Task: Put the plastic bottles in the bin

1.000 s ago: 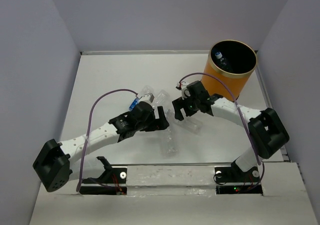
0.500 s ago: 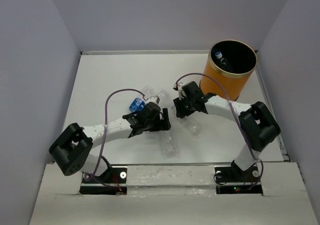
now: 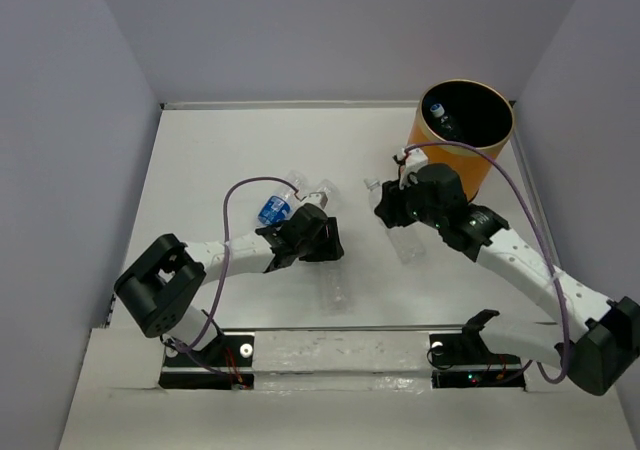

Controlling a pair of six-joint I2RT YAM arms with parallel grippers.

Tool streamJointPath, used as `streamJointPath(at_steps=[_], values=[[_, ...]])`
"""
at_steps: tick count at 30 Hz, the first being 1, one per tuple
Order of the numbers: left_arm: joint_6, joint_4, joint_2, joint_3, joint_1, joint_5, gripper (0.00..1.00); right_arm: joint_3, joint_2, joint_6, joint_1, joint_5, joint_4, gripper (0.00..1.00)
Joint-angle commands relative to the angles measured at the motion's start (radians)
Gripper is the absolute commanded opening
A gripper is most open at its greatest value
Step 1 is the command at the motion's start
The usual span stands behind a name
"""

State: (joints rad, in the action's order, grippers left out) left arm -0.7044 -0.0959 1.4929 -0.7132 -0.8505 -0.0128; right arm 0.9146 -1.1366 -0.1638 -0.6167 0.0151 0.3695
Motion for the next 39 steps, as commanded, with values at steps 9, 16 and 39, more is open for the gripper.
streamJointPath(at_steps=[9,16,39], values=[[0.019,-0.015,-0.103,0.000,-0.001,0.037,0.50,0.340,0.071,0.268,0.090,-0.535,-0.515,0.21],[0.019,-0.021,-0.207,0.015,-0.009,0.033,0.50,0.518,-0.194,0.188,0.455,-0.370,-0.727,0.19],[0.083,-0.093,-0.399,-0.009,-0.015,-0.056,0.49,0.109,0.191,-0.181,0.503,-0.124,-0.557,0.47]])
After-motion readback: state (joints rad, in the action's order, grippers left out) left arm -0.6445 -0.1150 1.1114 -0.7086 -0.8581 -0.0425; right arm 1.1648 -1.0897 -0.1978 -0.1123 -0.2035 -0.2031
